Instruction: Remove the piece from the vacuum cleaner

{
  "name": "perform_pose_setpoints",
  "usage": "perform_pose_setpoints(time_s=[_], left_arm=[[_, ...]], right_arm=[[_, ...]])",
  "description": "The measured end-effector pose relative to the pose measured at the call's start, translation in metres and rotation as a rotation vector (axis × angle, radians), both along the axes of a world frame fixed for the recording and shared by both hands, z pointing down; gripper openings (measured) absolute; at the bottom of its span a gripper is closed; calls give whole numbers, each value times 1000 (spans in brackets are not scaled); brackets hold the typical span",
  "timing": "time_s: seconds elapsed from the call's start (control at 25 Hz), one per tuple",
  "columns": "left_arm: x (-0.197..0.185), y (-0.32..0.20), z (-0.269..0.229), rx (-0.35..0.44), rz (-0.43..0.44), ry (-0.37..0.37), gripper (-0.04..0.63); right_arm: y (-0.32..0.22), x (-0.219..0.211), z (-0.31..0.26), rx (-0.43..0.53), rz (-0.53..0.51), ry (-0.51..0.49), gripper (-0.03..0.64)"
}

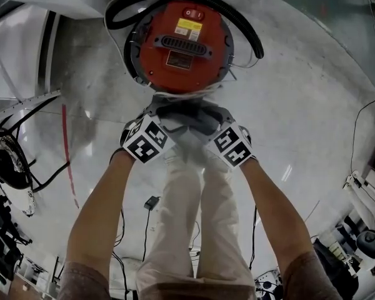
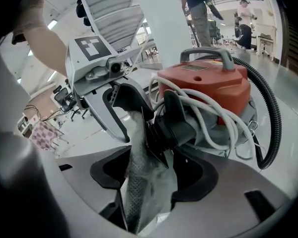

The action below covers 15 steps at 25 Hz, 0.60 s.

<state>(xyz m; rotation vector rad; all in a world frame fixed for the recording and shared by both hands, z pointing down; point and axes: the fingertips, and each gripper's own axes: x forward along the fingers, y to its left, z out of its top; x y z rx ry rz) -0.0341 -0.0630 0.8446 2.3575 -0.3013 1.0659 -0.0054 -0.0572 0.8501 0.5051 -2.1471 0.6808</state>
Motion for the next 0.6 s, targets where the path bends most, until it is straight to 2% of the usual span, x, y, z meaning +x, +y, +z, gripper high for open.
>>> perform_pose_setpoints(time_s=[0.12, 0.4, 0.48, 0.6], left_arm=[[1, 0, 1, 26, 44, -29, 262], [7, 3, 1, 62, 158, -65, 255], [8, 3, 3, 49, 182, -77, 249], [7, 4, 7, 0, 166, -78, 249]], right_arm=[[2, 0, 0, -12, 12, -6, 252], [4, 2, 3, -24, 22, -16, 241], [6, 0, 6, -29, 19, -14, 215], [8, -2, 9, -37, 17, -4, 198]])
